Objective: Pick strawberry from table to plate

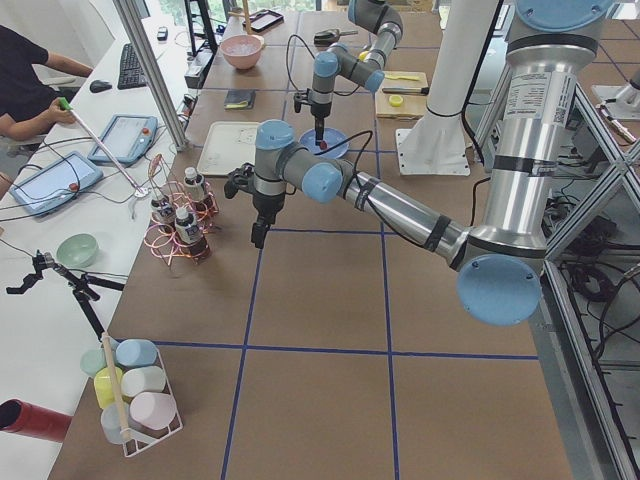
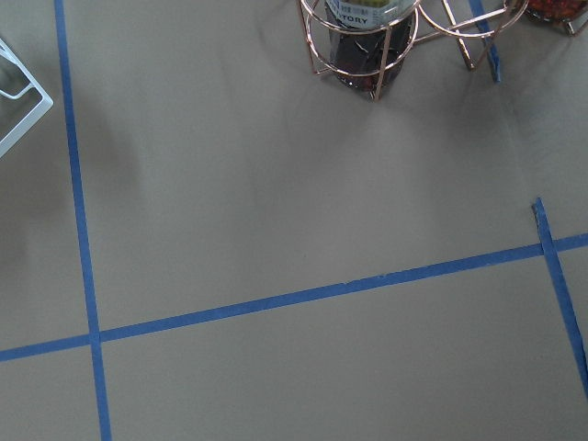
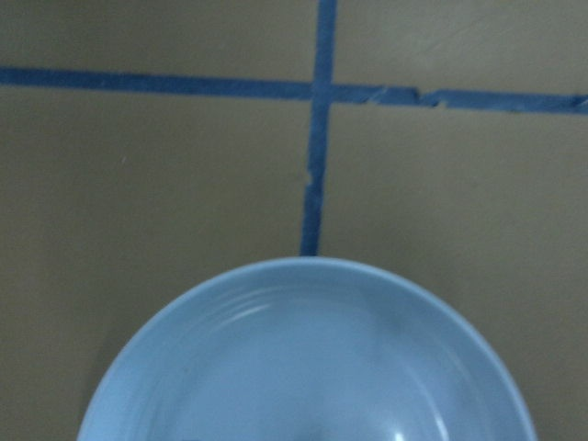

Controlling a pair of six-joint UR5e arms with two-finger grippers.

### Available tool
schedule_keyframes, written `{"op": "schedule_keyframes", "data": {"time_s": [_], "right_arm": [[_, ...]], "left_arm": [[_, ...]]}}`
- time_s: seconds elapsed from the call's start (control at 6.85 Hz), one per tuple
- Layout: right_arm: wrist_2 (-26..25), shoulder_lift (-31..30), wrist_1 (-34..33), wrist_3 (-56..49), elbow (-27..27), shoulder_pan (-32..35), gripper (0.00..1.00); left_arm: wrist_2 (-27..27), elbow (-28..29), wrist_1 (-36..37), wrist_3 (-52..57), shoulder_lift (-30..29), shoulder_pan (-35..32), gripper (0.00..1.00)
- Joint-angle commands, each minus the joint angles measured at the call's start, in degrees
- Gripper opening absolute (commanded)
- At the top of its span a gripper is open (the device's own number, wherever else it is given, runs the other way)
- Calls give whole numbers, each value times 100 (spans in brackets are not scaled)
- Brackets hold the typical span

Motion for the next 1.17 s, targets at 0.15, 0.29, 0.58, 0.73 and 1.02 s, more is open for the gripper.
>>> {"op": "schedule_keyframes", "data": {"time_s": [0.15, 0.29, 0.58, 0.73, 1.02], "right_arm": [[731, -1531, -913, -1715, 1838, 1637, 100], [1099, -1973, -878, -2487, 1887, 2182, 100], [1802, -2922, -878, -4420, 1826, 3403, 100], [1988, -3310, -869, -4890, 1799, 3852, 100], [3100, -3961, -852, -6005, 1511, 4696, 100]], "left_arm": [[-397, 50, 9, -8, 1, -72, 100], [-398, 50, 9, 1, 10, -125, 100], [-398, 41, 9, 10, 63, -221, 100], [-615, 50, 26, 19, 106, -326, 100], [-723, 85, 87, 638, 334, -737, 100]]}}
